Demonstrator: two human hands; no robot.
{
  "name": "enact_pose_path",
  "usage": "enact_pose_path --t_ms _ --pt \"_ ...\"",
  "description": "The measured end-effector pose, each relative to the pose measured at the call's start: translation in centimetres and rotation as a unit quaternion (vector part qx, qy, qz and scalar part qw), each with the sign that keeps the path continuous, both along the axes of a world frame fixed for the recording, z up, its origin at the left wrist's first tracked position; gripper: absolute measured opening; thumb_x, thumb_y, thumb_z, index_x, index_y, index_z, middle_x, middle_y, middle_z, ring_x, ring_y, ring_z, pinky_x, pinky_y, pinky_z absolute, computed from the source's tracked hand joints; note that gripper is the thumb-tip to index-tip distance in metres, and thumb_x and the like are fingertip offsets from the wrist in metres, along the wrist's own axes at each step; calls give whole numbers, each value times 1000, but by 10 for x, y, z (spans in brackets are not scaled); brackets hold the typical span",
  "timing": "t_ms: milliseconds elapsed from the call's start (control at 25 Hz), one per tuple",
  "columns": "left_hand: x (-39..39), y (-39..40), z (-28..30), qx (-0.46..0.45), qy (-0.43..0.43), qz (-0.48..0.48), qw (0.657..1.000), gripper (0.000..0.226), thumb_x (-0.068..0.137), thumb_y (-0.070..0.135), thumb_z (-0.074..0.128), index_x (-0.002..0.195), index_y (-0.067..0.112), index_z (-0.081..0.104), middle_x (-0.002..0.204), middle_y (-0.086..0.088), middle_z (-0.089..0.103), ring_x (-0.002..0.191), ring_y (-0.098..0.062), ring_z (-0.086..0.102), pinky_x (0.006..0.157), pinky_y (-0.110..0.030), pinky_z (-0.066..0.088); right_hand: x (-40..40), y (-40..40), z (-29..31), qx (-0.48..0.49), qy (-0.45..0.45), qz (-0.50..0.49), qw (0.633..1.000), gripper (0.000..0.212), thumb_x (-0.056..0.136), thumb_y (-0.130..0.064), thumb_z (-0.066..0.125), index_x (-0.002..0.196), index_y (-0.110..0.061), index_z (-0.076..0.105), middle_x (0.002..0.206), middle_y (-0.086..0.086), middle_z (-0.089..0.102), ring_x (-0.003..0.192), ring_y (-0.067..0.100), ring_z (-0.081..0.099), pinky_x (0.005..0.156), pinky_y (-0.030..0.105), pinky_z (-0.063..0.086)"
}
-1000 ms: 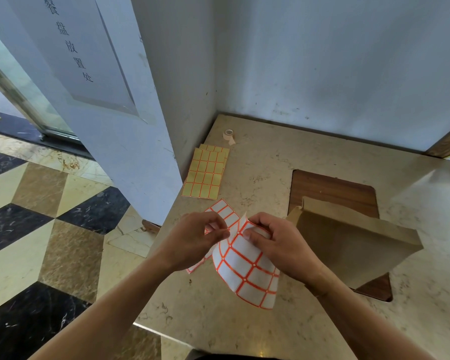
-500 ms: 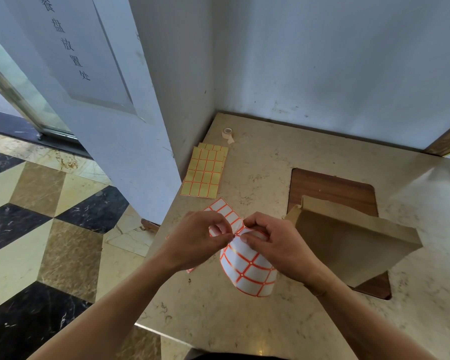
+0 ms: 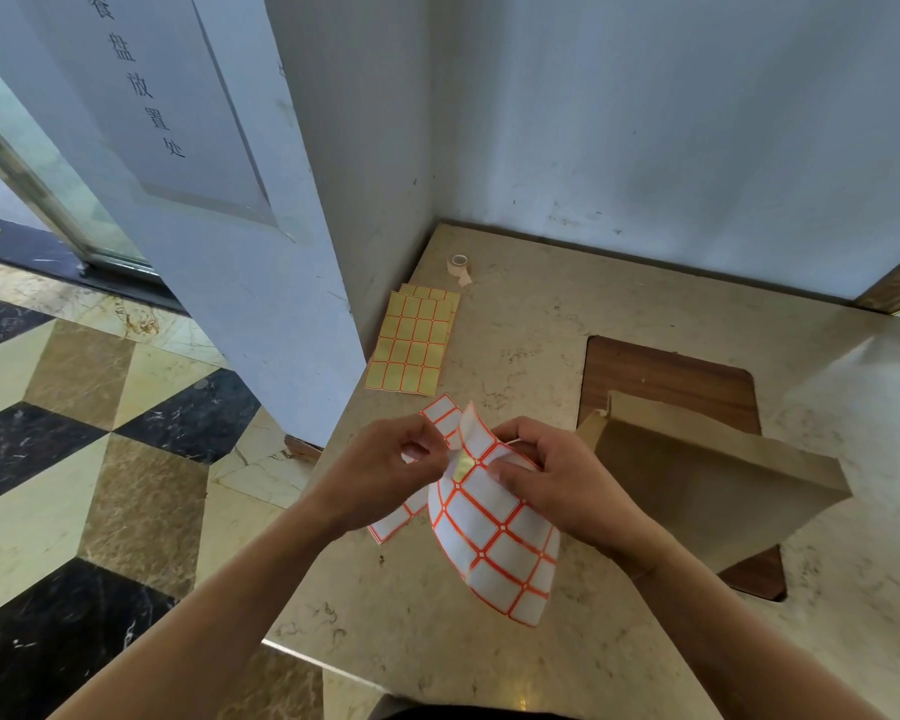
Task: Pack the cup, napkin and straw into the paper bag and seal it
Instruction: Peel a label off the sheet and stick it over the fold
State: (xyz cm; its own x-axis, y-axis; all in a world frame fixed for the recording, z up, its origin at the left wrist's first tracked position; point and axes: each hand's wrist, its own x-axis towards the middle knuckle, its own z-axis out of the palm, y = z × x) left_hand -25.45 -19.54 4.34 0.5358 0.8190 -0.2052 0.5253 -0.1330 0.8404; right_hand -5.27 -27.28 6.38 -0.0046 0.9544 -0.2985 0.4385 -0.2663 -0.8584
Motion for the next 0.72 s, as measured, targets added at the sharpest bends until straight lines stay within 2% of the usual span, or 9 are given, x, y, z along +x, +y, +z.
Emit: enact_pose_path --t_ms 160,240,400,480,560,640,720 --pt "-7 5 1 -65 -24 62 996 5 89 22 65 86 22 68 97 14 73 87 -9 68 78 -28 55 2 4 -2 -64 84 -23 994 34 92 -25 59 124 -31 50 108 -5 71 83 13 73 73 32 61" --pt "-14 10 2 -113 -41 86 989 9 91 20 62 87 13 66 100 8 74 86 -18 71 80 -34 58 1 8 -5 -82 102 -22 991 35 92 -24 59 124 -35 49 108 -4 71 83 14 74 70 33 61" --pt "-36 19 -4 -174 -78 149 970 13 91 9 59 78 9 62 102 -11 71 94 -32 67 86 -44 55 -6 19 -16 -109 109 -21 988 38 91 -24 61 124 -36 48 108 -2 71 83 16 74 70 35 61" --pt "-48 23 -9 -192 -88 174 962 13 90 5 60 77 7 62 98 -13 70 94 -33 66 81 -39 58 -11 24 -23 -125 119 -17 985 38 91 -23 61 124 -37 48 109 -1 71 83 18 74 70 37 61" --pt "-61 26 -15 -185 -89 187 961 11 89 3 61 78 4 62 89 -9 71 89 -29 69 69 -28 57 -17 31 -33 -141 118 -12 983 39 91 -22 61 125 -36 49 110 0 70 83 18 74 70 35 61" --pt "-74 29 -21 -162 -88 191 964 9 87 3 63 79 2 63 82 -7 72 86 -27 70 67 -24 56 -23 39 -45 -149 84 -17 985 40 91 -21 60 127 -34 49 111 -2 68 82 15 74 70 33 61" --pt "-84 32 -25 -136 -78 188 970 8 87 5 64 79 3 65 79 -3 73 85 -25 71 67 -24 57 -32 52 -60 -129 35 -29 991 39 90 -20 59 126 -32 52 113 -2 66 86 15 71 77 34 59"
